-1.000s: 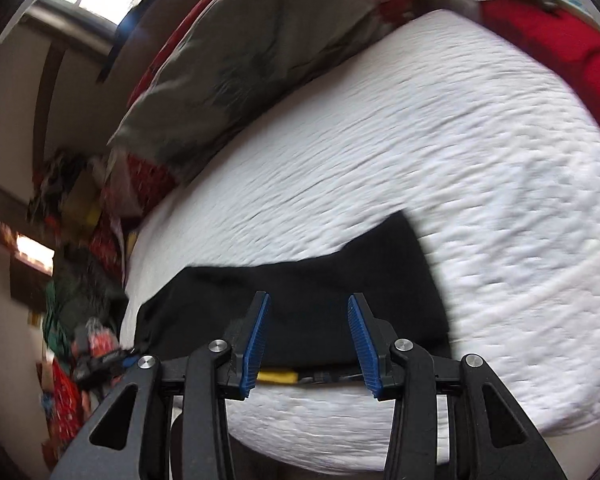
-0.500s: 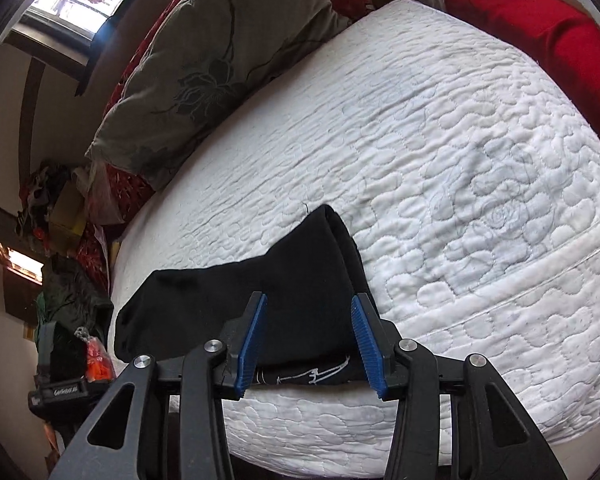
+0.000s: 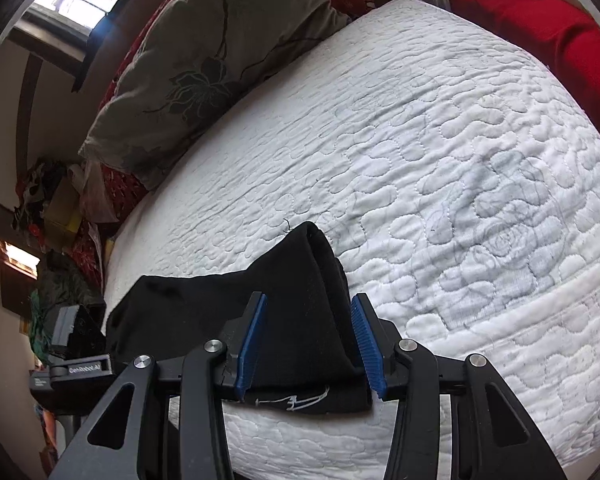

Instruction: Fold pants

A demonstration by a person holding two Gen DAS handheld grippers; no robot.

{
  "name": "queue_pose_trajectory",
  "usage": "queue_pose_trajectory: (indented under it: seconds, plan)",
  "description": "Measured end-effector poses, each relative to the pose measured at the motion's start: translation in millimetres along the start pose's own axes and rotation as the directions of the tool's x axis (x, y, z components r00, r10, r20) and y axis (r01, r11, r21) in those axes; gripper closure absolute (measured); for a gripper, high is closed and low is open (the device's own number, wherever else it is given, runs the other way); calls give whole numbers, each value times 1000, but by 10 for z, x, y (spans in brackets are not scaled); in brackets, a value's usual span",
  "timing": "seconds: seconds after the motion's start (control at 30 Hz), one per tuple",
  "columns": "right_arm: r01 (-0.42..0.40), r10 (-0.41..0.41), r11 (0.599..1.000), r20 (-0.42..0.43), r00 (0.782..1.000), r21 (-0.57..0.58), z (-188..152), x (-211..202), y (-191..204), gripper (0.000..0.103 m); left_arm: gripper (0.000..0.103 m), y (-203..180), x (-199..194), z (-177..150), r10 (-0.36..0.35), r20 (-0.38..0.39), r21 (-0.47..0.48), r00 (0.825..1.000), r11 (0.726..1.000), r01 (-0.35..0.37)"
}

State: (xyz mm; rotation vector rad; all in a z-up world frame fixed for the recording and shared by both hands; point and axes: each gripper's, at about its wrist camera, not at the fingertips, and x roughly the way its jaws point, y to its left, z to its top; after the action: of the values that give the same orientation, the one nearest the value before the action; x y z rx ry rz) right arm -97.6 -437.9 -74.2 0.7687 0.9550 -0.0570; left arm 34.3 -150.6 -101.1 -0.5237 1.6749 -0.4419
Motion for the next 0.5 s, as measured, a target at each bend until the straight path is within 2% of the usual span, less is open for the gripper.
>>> queue_pose_trajectory:
  seconds: [0.07,0.13,0.17,0.2,0.33,0.43,0.5]
  plan:
    - [35,-35,999,-12,999,-25,10,71,29,60,57,18,23,41,-6,1,-11,1000,1000,6]
    - [47,-48,997,-24,999,-53,10,128,52,74,66,20,33,69,4,5,-16,1000,1000,-4]
    - [70,-72,995,-28,997,-73,9,153,67,89,84,-5,58,84,9,8,-15,1000,1000,-9]
    - [86,-89,992,-31,996,-94,8,174,78,99,96,-9,63,91,8,4,-15,1000,1000,-8]
    - [32,-33,995,-5,999,-90,38,34,110,100,101,5,-74,20,-18,15,-24,1000,1000,18]
    - [-51,52,996,22,998,-72,12,-191,144,100,100,-6,-153,-99,-1,33,17,999,1000,0]
    - [-57,58,996,14,998,-68,-67,-225,103,100,100,48,-66,-93,9,22,11,1000,1000,-9]
